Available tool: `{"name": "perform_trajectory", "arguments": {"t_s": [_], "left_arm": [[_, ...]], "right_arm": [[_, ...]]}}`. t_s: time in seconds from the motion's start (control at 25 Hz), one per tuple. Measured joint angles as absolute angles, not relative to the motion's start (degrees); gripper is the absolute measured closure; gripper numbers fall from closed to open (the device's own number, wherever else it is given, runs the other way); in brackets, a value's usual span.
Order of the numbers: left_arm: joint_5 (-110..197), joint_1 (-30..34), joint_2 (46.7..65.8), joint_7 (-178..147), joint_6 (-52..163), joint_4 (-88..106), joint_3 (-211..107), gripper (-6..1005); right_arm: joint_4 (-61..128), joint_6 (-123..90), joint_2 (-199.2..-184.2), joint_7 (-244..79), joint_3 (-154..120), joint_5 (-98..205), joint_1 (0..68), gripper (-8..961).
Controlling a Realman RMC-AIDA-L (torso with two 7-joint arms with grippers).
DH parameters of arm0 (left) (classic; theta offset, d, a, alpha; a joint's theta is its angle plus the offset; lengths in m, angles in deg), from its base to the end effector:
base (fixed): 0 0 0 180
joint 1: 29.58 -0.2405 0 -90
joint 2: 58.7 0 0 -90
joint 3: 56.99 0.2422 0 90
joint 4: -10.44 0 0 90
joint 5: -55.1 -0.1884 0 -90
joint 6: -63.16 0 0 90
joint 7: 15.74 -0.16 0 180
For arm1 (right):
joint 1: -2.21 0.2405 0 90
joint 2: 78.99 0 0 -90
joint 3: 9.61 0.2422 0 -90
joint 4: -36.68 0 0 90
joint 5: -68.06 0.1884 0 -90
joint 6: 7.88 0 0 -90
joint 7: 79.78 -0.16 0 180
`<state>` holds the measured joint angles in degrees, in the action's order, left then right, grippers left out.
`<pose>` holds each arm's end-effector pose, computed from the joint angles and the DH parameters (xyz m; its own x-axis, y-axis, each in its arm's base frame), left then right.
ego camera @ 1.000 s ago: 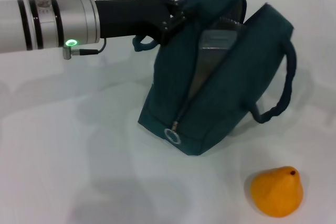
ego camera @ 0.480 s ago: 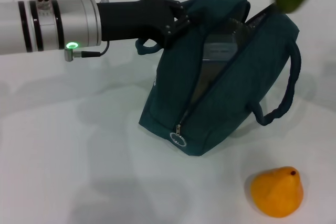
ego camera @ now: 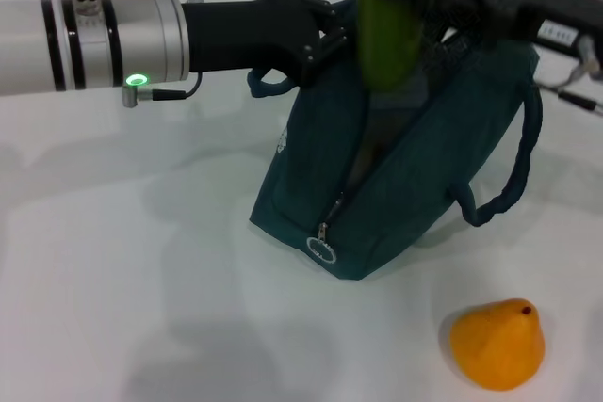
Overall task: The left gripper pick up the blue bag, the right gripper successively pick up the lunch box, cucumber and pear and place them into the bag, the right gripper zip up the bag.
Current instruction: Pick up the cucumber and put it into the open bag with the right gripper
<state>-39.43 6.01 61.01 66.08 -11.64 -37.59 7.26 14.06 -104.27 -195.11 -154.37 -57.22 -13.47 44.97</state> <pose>-0.1345 0.3592 -0.0192 0.8466 0.0714 0.5275 0.2325 -0.9410 -0.2458 0.1233 0.3462 0.0170 0.5017 -0.1580 -0.8505 -0.2883 -0.9575 0.0078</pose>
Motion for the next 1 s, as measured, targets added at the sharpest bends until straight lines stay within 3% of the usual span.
{"name": "perform_trajectory", "arguments": {"t_s": [0.36,1.0], "left_arm": [[-39.4,5.7,61.01,65.7,-11.5,-37.5,7.0,954],[-39.6,6.2,61.01,65.6,-10.7,-37.5,7.4,954]], "right_arm": [[13.6,-107.5,-195.13,-149.7,-60.5,-12.8,39.7,370],[19.6,-102.6,-195.18,-137.2,-64.5,-12.7,38.8,319]]}}
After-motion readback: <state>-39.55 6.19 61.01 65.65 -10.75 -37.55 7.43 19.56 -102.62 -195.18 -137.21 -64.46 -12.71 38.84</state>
